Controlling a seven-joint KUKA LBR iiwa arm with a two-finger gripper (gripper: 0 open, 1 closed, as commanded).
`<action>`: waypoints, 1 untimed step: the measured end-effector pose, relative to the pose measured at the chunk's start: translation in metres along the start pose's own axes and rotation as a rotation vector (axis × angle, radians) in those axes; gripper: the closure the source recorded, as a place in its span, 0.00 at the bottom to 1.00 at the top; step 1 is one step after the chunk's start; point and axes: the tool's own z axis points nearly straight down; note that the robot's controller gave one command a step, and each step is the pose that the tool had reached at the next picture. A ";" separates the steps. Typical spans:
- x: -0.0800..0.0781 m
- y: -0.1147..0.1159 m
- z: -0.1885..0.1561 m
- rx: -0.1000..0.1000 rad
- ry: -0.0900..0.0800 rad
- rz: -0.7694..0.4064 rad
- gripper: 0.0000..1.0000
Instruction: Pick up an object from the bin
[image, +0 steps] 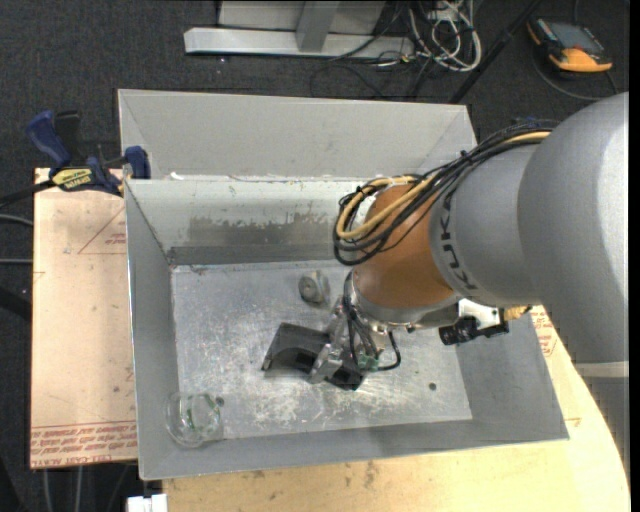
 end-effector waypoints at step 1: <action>0.002 -0.001 -0.014 0.003 0.008 -0.001 1.00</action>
Offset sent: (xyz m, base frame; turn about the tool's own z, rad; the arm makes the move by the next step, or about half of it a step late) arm 0.0001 0.0000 0.0380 0.0000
